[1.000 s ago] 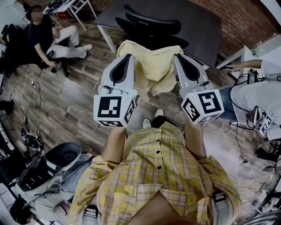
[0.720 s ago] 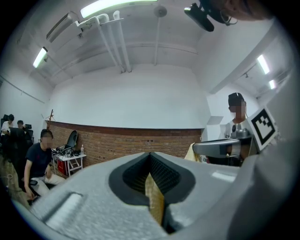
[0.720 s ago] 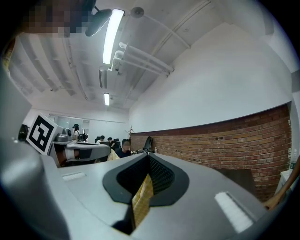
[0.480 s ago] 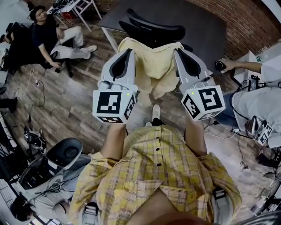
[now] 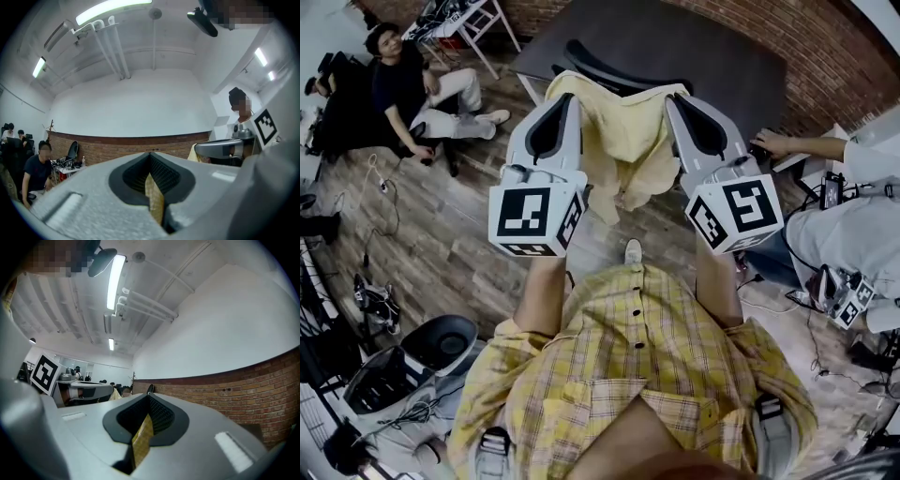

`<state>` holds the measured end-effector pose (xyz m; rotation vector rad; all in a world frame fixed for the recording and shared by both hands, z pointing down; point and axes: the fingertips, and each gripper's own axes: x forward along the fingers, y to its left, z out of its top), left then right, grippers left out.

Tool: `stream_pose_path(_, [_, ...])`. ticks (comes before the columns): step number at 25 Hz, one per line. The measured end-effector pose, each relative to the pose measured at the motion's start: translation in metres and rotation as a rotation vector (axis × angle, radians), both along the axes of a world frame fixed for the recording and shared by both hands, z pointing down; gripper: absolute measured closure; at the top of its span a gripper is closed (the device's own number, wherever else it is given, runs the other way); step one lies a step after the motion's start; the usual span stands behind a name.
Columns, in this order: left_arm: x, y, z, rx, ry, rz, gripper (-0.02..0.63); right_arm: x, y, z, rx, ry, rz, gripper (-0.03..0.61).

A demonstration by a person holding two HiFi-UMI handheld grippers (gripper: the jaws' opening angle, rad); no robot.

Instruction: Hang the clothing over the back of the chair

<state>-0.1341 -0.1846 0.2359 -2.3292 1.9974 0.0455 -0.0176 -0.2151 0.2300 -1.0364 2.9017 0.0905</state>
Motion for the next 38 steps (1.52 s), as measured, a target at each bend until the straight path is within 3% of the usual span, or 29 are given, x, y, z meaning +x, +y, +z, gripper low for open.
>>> stream_pose_path(20, [-0.004, -0.1, -0.03, 0.071, -0.013, -0.082, 0.612, 0.001, -0.094, -0.028, 0.07, -0.012, -0.055, 0.568])
stream_pose_path(27, [-0.022, -0.12, -0.027, 0.079, -0.015, -0.046, 0.612, -0.017, -0.116, -0.023, 0.066, -0.003, -0.028, 0.568])
stream_pose_path(38, [-0.046, -0.192, -0.039, 0.078, -0.021, 0.059, 0.611, -0.042, -0.179, -0.029, 0.054, -0.006, 0.086, 0.568])
